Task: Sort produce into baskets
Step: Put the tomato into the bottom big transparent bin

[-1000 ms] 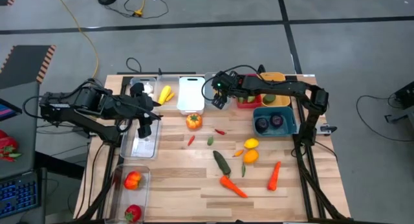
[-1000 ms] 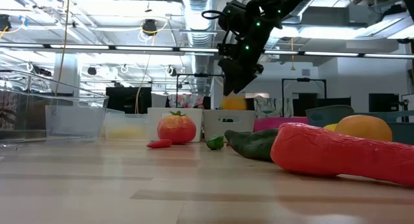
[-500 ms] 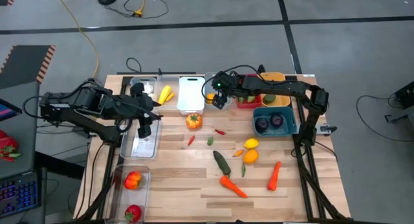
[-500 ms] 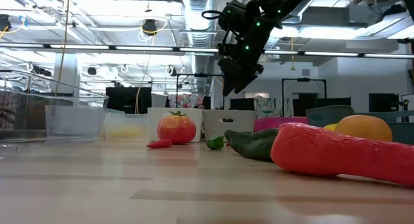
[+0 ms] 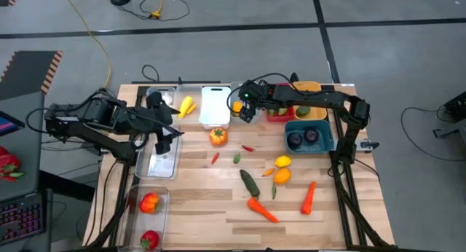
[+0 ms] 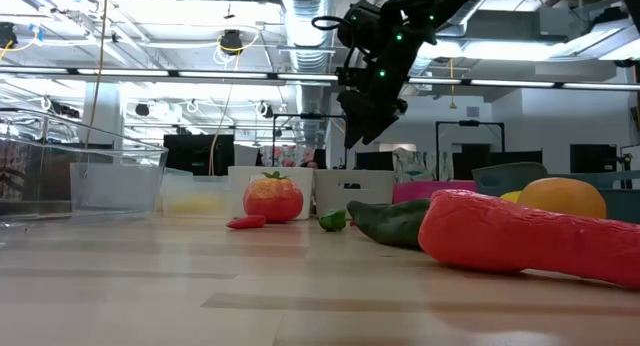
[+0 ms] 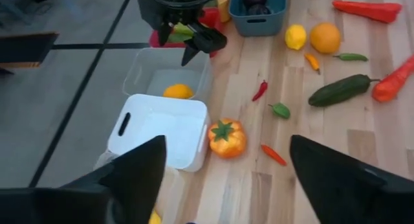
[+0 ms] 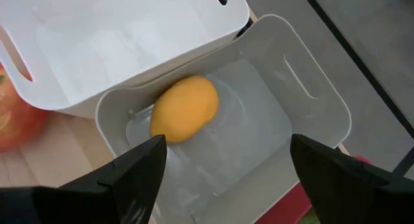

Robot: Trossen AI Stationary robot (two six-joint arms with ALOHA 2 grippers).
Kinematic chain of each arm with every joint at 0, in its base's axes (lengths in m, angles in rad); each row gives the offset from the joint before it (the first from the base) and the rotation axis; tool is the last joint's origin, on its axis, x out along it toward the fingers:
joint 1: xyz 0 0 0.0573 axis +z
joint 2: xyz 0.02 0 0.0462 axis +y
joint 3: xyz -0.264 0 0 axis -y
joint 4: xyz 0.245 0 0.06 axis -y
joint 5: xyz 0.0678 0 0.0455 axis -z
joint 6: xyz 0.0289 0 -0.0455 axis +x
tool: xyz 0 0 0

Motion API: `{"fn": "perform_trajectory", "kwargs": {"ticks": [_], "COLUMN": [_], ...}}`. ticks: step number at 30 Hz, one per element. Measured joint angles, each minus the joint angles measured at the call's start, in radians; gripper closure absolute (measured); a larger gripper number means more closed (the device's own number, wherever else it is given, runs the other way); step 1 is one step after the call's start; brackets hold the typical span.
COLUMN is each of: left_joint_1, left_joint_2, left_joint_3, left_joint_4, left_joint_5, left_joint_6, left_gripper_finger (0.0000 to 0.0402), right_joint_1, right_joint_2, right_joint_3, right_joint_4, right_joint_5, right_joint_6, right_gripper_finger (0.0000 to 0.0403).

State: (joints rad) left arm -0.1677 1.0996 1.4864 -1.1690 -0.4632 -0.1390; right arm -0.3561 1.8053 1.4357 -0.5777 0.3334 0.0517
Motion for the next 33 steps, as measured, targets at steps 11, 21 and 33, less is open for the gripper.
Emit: {"fn": "perform_trajectory", "kwargs": {"ticks": [11, 21, 33], "left_joint_1": [0.0, 0.0, 0.019], "left_joint_2": [0.094, 0.284, 0.56], "left_joint_3": [0.0, 0.0, 0.0], "left_joint_4": [0.009, 0.019, 0.027], "left_joint_5": [-0.048, -0.007, -0.015], "left_joint_6": [-0.004, -0.057, -0.334], "left_gripper_finger": [0.0009, 0.001, 0.001], "right_joint_1": [0.016, 0.091, 0.121], "right_joint_2": [-0.017, -0.194, -0.484], "right_joint_3": [0.107, 0.11, -0.069], "right_joint_4": [-0.24, -0.3, -0.318], "right_joint_5": [0.003, 0.006, 0.011], "right_joint_6": [-0.007, -0.062, -0.059], "right_gripper_finger": [0.0046, 0.0046, 0.0046]}}
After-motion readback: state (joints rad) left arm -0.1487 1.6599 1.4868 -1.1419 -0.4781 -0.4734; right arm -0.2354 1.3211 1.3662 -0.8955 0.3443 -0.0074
